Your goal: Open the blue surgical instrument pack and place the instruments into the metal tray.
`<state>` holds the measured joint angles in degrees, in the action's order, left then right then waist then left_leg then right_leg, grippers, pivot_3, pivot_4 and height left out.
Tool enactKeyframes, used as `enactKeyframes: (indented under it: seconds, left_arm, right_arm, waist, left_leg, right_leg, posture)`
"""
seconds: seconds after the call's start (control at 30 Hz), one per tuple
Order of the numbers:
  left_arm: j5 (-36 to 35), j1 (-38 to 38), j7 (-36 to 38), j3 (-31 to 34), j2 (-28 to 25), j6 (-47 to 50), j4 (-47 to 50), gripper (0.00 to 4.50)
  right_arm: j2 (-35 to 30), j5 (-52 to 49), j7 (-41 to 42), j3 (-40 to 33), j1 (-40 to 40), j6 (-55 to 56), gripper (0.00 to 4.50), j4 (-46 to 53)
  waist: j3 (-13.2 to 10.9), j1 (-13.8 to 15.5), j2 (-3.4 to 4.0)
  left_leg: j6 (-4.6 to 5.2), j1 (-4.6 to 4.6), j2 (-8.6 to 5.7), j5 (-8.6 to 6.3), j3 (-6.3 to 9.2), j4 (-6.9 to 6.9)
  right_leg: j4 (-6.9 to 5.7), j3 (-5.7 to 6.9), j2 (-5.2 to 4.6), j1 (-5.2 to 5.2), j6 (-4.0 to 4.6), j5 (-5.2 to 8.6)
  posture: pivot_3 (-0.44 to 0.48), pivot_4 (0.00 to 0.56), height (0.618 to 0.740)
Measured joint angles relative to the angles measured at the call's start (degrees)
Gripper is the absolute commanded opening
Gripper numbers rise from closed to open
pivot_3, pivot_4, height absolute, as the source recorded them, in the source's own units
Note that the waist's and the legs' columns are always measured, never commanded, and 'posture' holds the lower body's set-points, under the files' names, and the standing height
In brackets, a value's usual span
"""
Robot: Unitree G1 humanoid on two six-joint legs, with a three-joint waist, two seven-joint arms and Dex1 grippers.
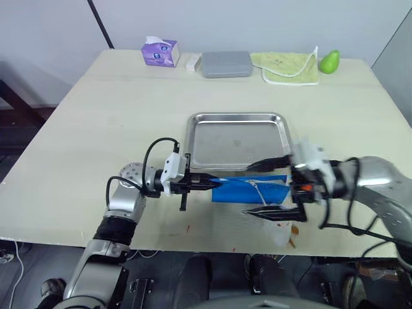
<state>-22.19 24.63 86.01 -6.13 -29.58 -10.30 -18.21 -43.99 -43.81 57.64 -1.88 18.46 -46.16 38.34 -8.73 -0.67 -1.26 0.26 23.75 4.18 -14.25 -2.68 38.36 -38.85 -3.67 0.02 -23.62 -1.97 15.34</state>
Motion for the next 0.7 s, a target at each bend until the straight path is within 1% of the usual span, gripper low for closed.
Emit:
enactKeyframes:
  seconds: [0.1, 0.13, 0.17, 0.23, 0.27, 0.3, 0.33, 0.43, 0.5, 0.57, 0.7]
  left_arm:
    - [-0.06, 0.41, 0.06, -0.02, 0.08, -0.43, -0.96, 0.00]
    - [-0.07, 0.46, 0.07, -0.06, 0.17, -0.62, -1.14, 0.00]
    - [-0.15, 0.47, 0.07, 0.05, 0.21, -0.98, -1.53, 0.00]
    - [-0.14, 0.69, 0.09, 0.04, 0.21, -1.41, -2.17, 0.00]
    - [-0.19, 0.75, 0.09, 0.14, 0.19, -1.60, -2.60, 0.00]
    - [-0.22, 0.74, 0.09, 0.19, 0.19, -1.67, -2.73, 0.00]
    - [-0.25, 0.95, 0.18, 0.01, 0.32, -2.00, -2.98, 0.00]
    - [-0.49, 0.97, 0.46, 0.13, 0.34, -2.89, -3.79, 0.00]
    - [-0.58, 1.04, 0.77, 0.21, 0.33, -3.32, -4.25, 0.00]
    - [-0.83, 1.04, 1.21, 0.43, 0.33, -3.97, -4.93, 0.00]
    - [-1.21, 1.07, 1.53, 0.60, 0.30, -4.15, -5.39, 0.00]
  right_arm:
    - [-2.68, -2.01, 0.32, -8.56, -8.96, 0.58, 4.46, 2.99]
    - [-3.54, -2.54, 0.63, -12.42, -12.58, 0.58, 4.46, 3.82]
    - [-4.90, -3.37, 1.12, -17.93, -17.55, 0.53, 4.46, 4.40]
    - [-6.22, -4.61, 2.25, -26.39, -23.73, 0.54, 4.46, 5.23]
    - [-6.62, -5.47, 2.94, -30.00, -26.26, 0.55, 4.46, 5.71]
    - [-6.72, -5.72, 3.18, -30.94, -26.75, 0.55, 4.46, 5.71]
    - [-7.04, -6.63, 4.33, -34.86, -29.69, 0.57, 4.46, 6.03]
    - [-8.24, -8.09, 6.67, -42.85, -34.45, 0.55, 4.46, 5.67]
    - [-8.71, -8.24, 8.26, -46.35, -36.89, 0.84, 4.46, 4.99]
    - [-8.78, -8.17, 9.53, -47.94, -38.65, 1.49, 4.46, 3.61]
    - [-8.99, -8.14, 9.19, -47.60, -38.36, 1.84, 4.46, 1.94]
  waist:
    - [0.00, -0.09, 0.00]
    - [0.00, -0.04, 0.00]
    - [0.00, -0.09, 0.00]
    - [0.02, -0.27, 0.01]
    - [0.03, -0.27, 0.02]
    - [0.04, -0.31, 0.02]
    - [0.04, -0.23, 0.02]
    - [0.07, -0.23, 0.00]
    - [0.08, -0.29, 0.00]
    - [0.09, -0.34, 0.00]
    - [0.10, -0.52, 0.01]
  left_leg:
    - [0.00, -0.03, 0.00, 0.00, 0.00, -0.01]
    - [0.00, -0.03, 0.00, 0.00, 0.02, -0.01]
    - [0.00, -0.04, 0.00, 0.00, 0.00, -0.01]
    - [0.00, -0.09, 0.00, 0.00, -0.03, -0.01]
    - [0.00, -0.11, 0.00, 0.00, -0.02, -0.02]
    - [0.00, -0.12, 0.01, 0.00, -0.01, -0.02]
    - [0.00, -0.09, 0.00, 0.00, 0.00, -0.02]
    - [0.00, -0.11, 0.00, 0.00, -0.01, -0.02]
    - [0.00, -0.14, 0.01, 0.00, 0.00, -0.03]
    - [0.00, -0.15, 0.01, 0.00, -0.01, -0.04]
    - [0.00, -0.17, 0.01, 0.00, -0.01, -0.05]
  right_leg:
    - [-0.02, -0.01, 0.02, 0.01, 0.00, 0.00]
    - [-0.01, -0.01, 0.02, 0.03, 0.00, 0.00]
    - [0.00, -0.02, 0.02, 0.05, -0.01, 0.00]
    - [-0.01, -0.06, 0.03, 0.05, -0.02, 0.00]
    - [-0.02, -0.07, 0.06, 0.07, -0.02, 0.01]
    - [-0.02, -0.07, 0.07, 0.07, -0.02, 0.01]
    - [-0.02, -0.06, 0.08, 0.07, -0.02, 0.01]
    - [0.00, -0.08, 0.08, 0.09, -0.02, 0.01]
    - [0.00, -0.07, 0.08, 0.10, -0.02, 0.01]
    - [0.00, -0.09, 0.09, 0.11, -0.03, 0.02]
    - [0.00, -0.11, 0.11, 0.11, -0.10, 0.07]
  posture:
    - [0.000, 0.150, 0.740]
    - [0.000, 0.150, 0.740]
    - [0.000, 0.150, 0.740]
    - [0.000, 0.150, 0.740]
    - [0.000, 0.150, 0.740]
    - [0.000, 0.150, 0.740]
    - [0.000, 0.150, 0.740]
    - [0.000, 0.150, 0.740]
    - [0.000, 0.150, 0.740]
    - [0.000, 0.150, 0.740]
    - [0.000, 0.150, 0.740]
